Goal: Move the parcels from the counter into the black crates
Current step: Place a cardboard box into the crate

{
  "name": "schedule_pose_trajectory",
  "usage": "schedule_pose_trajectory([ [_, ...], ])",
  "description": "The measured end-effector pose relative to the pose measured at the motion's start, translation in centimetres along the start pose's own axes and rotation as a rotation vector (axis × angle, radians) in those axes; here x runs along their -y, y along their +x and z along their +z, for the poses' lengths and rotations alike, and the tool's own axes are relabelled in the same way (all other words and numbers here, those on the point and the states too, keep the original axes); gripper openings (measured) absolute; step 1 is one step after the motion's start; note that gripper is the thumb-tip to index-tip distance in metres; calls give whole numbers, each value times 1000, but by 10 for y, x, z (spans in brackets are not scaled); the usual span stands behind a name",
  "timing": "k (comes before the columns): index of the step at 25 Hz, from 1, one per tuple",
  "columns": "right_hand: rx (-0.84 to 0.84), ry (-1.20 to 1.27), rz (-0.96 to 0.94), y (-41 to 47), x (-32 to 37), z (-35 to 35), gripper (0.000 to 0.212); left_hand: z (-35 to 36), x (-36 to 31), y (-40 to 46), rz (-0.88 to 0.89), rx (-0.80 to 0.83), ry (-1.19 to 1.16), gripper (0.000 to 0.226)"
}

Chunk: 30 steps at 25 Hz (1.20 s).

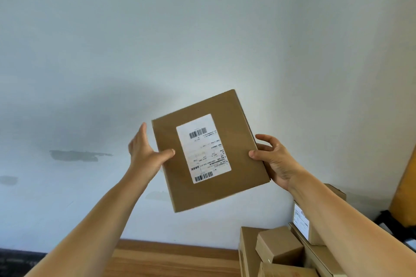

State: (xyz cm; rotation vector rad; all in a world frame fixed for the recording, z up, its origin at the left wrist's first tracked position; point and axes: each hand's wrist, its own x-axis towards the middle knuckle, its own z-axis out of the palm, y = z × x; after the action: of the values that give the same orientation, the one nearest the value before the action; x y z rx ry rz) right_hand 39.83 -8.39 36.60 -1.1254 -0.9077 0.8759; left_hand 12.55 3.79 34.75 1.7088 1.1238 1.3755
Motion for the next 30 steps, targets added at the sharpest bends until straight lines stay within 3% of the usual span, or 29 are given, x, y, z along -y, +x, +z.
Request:
schedule_pose_trajectory([
  [3, 37, -214, 8, 2, 12, 11, 64, 4, -23, 9, 264, -94, 324, 93],
  [8, 247, -785, -68, 9, 46, 41, 72, 19, -75, 27, 737, 246, 823, 91],
  [11, 347, -1051, -164, 10, 64, 63, 73, 25, -88, 38, 667, 545, 1029, 93],
  [13, 386, -1162, -208, 12, 73, 69, 74, 24, -90, 39, 587, 643, 1047, 86],
  [17, 424, -1443, -323, 17, 76, 68, 85, 20, -81, 33, 486, 655, 845, 79],
  [19, 318, -1531, -513, 15, 72, 64, 92, 16, -73, 30, 469, 576, 766, 81],
  [21, 151, -1375, -647, 11, 70, 57, 96, 9, -66, 30, 389, 497, 625, 80],
  [23, 5, -1076, -579, 10, 64, 42, 100, 0, -55, 34, 242, 454, 405, 80],
  [26, -95, -739, -323, 12, 46, 17, 107, -11, -37, 36, 9, 419, 1, 81],
  [30, -110, -517, -149, 9, 17, -4, 102, -15, -29, 32, -130, 383, -338, 37],
])
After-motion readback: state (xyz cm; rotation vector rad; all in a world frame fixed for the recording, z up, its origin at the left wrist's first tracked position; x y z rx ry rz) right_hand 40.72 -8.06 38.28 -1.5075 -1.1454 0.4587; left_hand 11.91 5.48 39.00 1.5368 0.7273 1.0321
